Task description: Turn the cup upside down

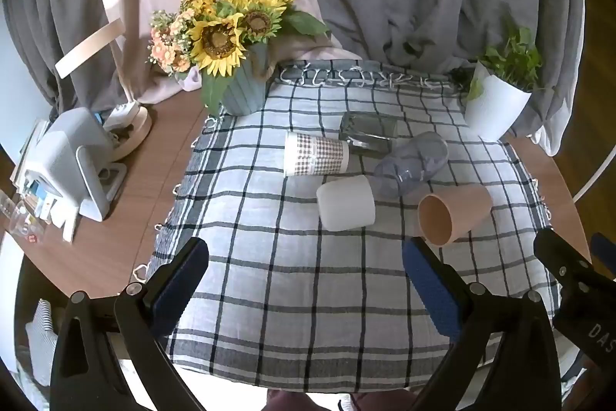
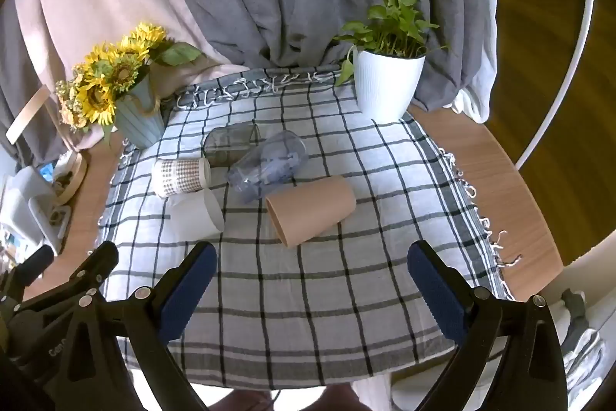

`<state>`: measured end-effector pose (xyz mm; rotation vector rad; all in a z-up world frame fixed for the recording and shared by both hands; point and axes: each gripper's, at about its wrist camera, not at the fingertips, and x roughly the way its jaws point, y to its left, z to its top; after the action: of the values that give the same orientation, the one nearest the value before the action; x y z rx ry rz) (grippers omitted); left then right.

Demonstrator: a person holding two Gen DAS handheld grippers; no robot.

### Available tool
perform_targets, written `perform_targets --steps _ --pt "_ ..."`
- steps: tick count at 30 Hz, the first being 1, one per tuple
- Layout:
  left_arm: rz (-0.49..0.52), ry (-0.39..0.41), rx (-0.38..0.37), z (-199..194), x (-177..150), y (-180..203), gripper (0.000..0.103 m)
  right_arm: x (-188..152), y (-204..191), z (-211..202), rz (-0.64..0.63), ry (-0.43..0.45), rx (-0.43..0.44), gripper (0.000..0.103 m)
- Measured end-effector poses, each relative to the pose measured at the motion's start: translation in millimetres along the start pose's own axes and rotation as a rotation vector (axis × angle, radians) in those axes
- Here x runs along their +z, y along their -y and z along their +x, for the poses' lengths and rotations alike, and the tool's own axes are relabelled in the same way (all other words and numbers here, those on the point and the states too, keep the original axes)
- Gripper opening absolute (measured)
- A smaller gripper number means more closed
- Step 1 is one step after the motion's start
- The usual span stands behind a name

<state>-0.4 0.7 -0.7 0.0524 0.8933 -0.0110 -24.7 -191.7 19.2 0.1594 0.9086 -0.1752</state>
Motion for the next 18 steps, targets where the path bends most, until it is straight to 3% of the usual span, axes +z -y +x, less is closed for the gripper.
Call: perform_targets --steps 7,18 --pt "0.002 -0.031 0.002 4.9 0.2 -0.6 0.103 0.1 -1.4 3.2 -0.004 -0.015 -0.002 0.100" --pt "-0.004 -0.015 -0.008 3.9 3.4 -3.2 0.103 0.5 -4.0 4.9 -0.009 -0.021 -0.002 0.100"
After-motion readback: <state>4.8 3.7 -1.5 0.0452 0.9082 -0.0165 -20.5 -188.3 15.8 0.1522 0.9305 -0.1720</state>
